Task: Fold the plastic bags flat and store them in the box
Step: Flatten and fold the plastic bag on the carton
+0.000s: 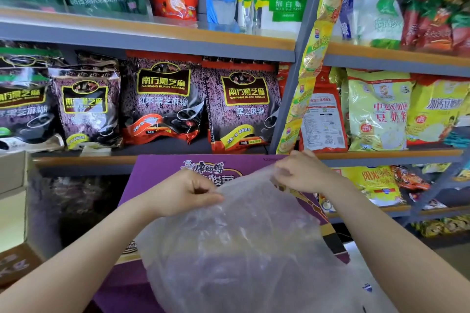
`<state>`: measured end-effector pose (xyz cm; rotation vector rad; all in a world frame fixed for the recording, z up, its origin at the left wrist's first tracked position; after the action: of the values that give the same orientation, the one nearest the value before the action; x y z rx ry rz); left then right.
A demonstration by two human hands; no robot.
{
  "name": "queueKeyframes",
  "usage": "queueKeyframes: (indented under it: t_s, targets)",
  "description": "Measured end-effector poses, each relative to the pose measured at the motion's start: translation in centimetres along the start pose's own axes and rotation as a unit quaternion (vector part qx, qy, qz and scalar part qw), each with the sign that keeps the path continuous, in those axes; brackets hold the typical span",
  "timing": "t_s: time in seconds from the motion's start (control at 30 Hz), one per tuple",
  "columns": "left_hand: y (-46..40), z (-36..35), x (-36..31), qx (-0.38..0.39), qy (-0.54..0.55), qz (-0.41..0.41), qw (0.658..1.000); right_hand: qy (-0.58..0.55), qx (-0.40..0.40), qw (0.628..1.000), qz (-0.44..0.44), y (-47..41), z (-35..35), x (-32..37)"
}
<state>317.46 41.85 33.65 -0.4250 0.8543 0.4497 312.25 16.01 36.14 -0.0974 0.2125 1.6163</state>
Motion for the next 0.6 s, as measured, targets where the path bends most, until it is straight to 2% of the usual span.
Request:
queueKeyframes:
  t_s: [0.07,0.1,0.2,0.27,0.33,0.4,0.5,0.6]
  targets:
    - [0.4,-0.1,0.1,-0.007,-0.064,-0.006,0.998,-0.011,0.005,1.0,-0.015,0.0,0.0,1.2]
    - [0.6,-0.2,0.4,-0.009,-0.092,-0.001,0.996,-0.046,-0.022,0.999,-0.003,0.1,0.3,2.1]
    - [1.1,-0.9,0.6,-0.017,-0.143,0.008,0.99,-0.199,-0.107,0.97,0.087,0.8,1.8,5.1]
    - [1.1,-1.3,0.5,-0.028,-0.163,0.005,0.986,-0.23,-0.091,0.955,0.165,0.6,1.8,6.9]
    - [1.4,-1.6,0.6,-0.044,-0.183,-0.004,0.982,-0.203,-0.062,0.956,0.203,0.0,0.9,8.0]
    - [2.2,-1.7,1.2,-0.06,-0.191,-0.021,0.98,-0.203,-0.023,0.961,0.184,-0.5,-0.3,8.2]
    - [3.8,-1.6,3.0,-0.069,-0.184,0.022,0.98,-0.168,0.041,0.977,0.128,-0.7,-2.0,7.2]
    - [5.1,-1.6,3.8,-0.096,-0.221,0.048,0.969,-0.109,0.053,0.99,0.076,-0.5,-3.1,6.2]
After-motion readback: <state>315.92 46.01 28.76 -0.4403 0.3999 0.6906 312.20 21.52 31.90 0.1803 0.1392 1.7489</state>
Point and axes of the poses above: each hand's wrist, its own y-axis away from the middle knuckle, its own z-axis out of the back of the hand, x = y × z, the point moved 1 cm from there along -y, towards the middle knuckle, and after that the axes turned 7 degrees about y, right-handed, at the moved point
